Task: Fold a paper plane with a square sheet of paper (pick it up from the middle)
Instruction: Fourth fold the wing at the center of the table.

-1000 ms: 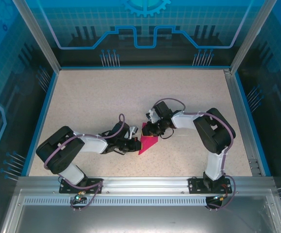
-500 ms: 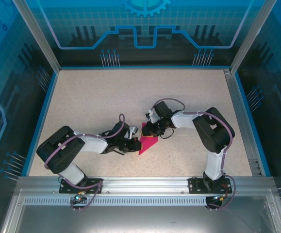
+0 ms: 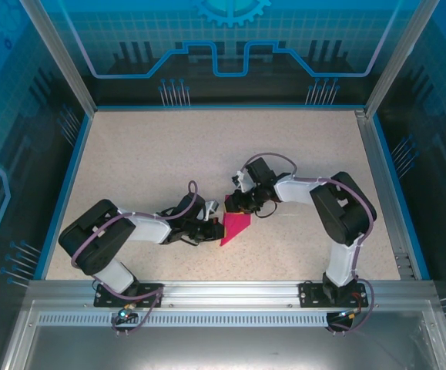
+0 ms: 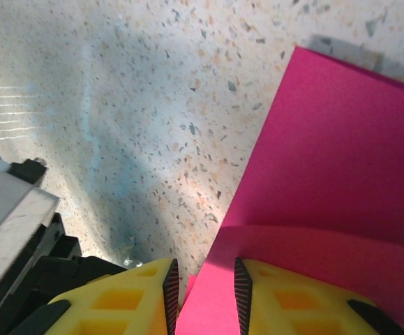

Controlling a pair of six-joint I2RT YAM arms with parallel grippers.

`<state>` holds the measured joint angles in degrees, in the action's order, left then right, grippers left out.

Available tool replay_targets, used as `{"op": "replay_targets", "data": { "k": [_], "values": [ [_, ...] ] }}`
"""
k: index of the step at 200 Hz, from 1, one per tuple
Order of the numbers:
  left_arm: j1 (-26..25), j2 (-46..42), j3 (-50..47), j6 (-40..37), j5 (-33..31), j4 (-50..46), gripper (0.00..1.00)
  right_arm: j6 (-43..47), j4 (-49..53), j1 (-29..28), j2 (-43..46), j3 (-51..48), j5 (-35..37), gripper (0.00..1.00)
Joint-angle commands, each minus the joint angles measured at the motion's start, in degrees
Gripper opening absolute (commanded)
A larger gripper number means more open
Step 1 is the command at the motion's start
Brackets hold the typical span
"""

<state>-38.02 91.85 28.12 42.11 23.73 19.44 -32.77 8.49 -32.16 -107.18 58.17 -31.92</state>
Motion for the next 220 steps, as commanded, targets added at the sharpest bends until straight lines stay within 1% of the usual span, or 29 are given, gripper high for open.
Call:
{"op": "replay_targets", "data": {
  "k": [1, 124, 137, 155, 176, 182, 189, 196, 209, 220],
  "values": [
    [0.0, 2.2, -1.9, 1.2, -1.0, -2.9, 0.0, 0.3, 0.5, 0.7, 1.1, -0.2, -0.5, 0.31],
    [0.1, 2.2, -2.5, 2.5, -1.1, -1.6, 0.0, 1.2, 0.2, -0.3, -4.0, 2.5, -4.3, 0.31],
    [0.2, 2.2, -2.5, 2.5, -1.0, -1.6, 0.0, 1.2, 0.5, -0.3, -4.2, 2.6, -3.8, 0.31],
    [0.2, 1.9, -2.5, 2.3, -1.1, -2.0, 0.0, 2.0, 2.7, -0.1, -5.0, 3.1, -1.4, 0.31],
    [0.2, 1.1, -2.4, 1.9, -0.6, -2.6, 0.0, 2.3, 4.1, -0.1, -7.1, 3.4, -0.3, 0.29],
    [0.2, 0.8, -2.4, 1.8, -0.1, -2.7, 0.02, 2.4, 4.7, -0.2, -7.7, 3.4, 0.3, 0.28],
    [0.2, 0.5, -2.3, 1.5, 0.4, -3.0, 0.08, 2.5, 4.6, -0.1, -8.2, 3.0, 0.8, 0.27],
    [0.2, 0.1, -2.3, 1.3, 0.7, -3.5, 0.11, 2.4, 4.1, -0.2, -8.5, 2.4, 1.0, 0.26],
    [0.1, -0.9, -2.4, 1.1, 1.2, -3.9, 0.16, 2.4, 4.3, -0.3, -8.4, 1.7, 2.4, 0.24],
    [0.2, -1.7, -2.8, 1.2, 1.7, -3.6, 0.17, 2.8, 4.5, -0.3, -8.3, 1.2, 2.9, 0.24]
  ]
}}
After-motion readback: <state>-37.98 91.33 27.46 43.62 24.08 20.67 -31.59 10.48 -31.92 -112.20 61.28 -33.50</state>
